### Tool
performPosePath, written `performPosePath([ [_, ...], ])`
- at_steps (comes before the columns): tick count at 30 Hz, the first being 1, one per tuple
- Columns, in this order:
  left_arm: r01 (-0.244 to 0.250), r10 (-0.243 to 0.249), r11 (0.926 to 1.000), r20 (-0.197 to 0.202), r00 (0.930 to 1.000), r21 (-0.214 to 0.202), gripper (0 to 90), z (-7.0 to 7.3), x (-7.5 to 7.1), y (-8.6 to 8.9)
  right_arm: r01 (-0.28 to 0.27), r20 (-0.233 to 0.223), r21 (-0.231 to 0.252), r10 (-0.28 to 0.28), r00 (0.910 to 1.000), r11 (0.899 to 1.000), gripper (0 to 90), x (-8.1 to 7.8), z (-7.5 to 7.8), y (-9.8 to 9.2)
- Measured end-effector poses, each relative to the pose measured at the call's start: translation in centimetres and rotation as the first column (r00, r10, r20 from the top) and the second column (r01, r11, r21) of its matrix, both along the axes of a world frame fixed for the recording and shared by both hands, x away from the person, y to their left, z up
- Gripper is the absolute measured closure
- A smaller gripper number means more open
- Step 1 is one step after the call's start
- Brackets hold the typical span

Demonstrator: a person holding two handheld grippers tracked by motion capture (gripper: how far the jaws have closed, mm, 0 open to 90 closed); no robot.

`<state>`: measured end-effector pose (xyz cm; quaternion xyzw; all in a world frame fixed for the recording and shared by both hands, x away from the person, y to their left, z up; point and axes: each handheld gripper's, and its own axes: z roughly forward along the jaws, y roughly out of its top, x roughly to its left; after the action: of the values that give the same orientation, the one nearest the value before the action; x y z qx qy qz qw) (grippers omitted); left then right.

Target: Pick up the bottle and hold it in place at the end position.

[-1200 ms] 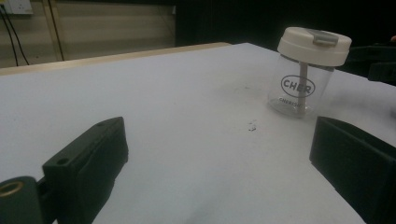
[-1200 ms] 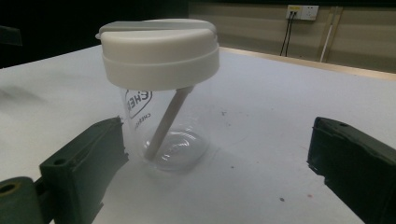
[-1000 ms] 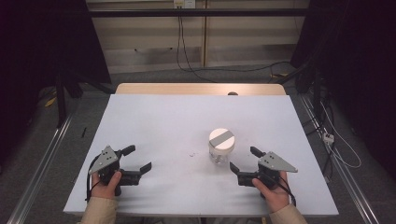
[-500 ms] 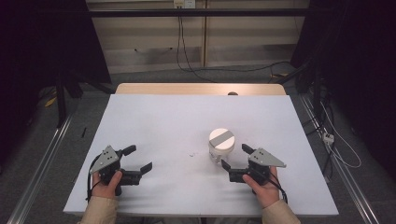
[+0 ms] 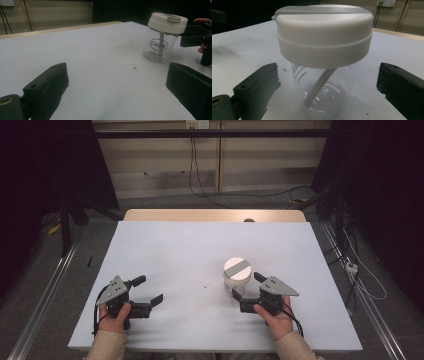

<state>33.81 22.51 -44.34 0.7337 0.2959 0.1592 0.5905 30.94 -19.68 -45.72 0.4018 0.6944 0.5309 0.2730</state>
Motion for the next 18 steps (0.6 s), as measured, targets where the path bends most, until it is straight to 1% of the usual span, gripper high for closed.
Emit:
performPosePath([
  [3, 0.002, -0.002, 1.0000, -0.001, 1.0000, 0.000, 4.2, 0.0, 0.0, -0.1, 0.001, 0.000, -0.002, -0.001, 1.0000, 1.000, 3.6, 0.2, 0.0, 0.2],
  [6, 0.003, -0.003, 1.0000, -0.002, 1.0000, -0.001, 4.2, 0.0, 0.0, -0.1, 0.004, 0.000, -0.014, -0.004, 1.0000, 1.000, 3.6, 0.4, -0.1, 0.5],
  [13, 0.002, -0.002, 1.0000, -0.002, 1.0000, 0.000, 4.2, 0.0, 0.0, -0.1, -0.002, -0.004, -0.018, 0.001, 1.0000, 1.000, 3.8, 0.7, -0.1, 1.1],
  [18, 0.004, -0.004, 1.0000, -0.002, 1.0000, 0.001, 4.2, 0.0, 0.0, -0.1, 0.006, -0.004, -0.019, -0.006, 1.0000, 1.000, 3.8, 0.9, -0.1, 1.4],
])
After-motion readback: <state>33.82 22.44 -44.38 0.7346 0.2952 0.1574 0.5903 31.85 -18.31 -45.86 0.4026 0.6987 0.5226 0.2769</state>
